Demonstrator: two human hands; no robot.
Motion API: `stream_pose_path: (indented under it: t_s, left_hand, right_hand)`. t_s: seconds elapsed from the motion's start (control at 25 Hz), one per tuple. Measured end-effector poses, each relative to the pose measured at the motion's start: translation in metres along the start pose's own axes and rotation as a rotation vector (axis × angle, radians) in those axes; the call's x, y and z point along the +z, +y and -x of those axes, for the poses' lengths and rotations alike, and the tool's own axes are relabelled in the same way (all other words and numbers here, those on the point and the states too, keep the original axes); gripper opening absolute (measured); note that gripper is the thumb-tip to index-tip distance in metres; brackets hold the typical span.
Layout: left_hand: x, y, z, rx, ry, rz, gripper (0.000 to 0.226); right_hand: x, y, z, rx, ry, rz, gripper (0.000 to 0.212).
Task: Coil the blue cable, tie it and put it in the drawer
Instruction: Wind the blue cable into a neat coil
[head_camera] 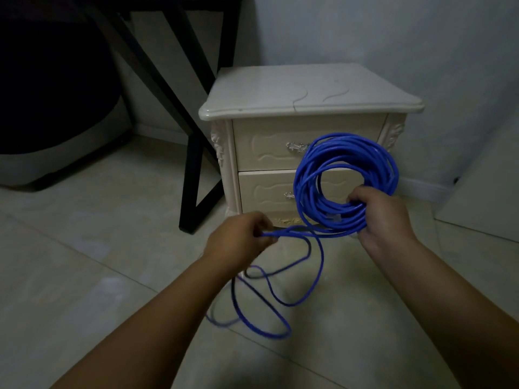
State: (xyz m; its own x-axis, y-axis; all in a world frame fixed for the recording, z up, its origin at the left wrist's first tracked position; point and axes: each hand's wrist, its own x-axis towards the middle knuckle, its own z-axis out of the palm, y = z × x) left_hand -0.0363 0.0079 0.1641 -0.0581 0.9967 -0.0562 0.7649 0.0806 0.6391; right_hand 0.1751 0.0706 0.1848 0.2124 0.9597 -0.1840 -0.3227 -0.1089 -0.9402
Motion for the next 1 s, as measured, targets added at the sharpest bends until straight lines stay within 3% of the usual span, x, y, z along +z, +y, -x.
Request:
stream_pose_path:
  t_s: [0.04,0.12,0.2,0.28,0.4,0.56,0.76,0.92,1.0]
  left_hand:
    - [-0.001,-0.004,-0.002,-0.009,0.002,-0.016,0.051]
    - [-0.01,-0.005,-0.003,-0.059,-0.218,0.208,0.1]
    - [-0.02,0.009,-0.001,-0.025,-0.3,0.506,0.12]
    - [-0.02,0.021,-0.002,0.135,-0.127,0.476,0.118]
    - [-0.013,0.031,0.0,0.324,0.03,0.152,0.107]
    - [-0.008,0.027,0.002,0.31,0.102,0.042,0.048]
    - [-0.007,0.032,0.006,0.128,0.114,0.343,0.029]
    - [-0.018,0.03,0.002,-0.107,0.16,0.788,0.025]
    - [-0.019,0.03,0.001,-0.186,0.185,0.953,0.026]
  right_hand:
    - [0.001,-0.001,0.001,-0.043,0.011,0.051,0.019]
    - [0.005,-0.001,0.005,-0.133,0.018,0.212,0.027]
    - [0.009,-0.001,0.012,-0.222,-0.007,0.41,0.035]
    - [0.016,0.005,0.022,-0.308,-0.123,0.619,0.039]
    - [0.026,0.019,0.038,-0.436,-0.328,0.945,0.04]
    - [0.029,0.023,0.048,-0.56,-0.418,1.152,0.048]
    - [0.025,0.005,0.046,-0.385,-0.503,0.914,0.057]
    - [0.017,0.005,0.037,-0.122,-0.513,0.394,0.049]
    - [0.018,0.011,0.039,-0.08,-0.497,0.274,0.065]
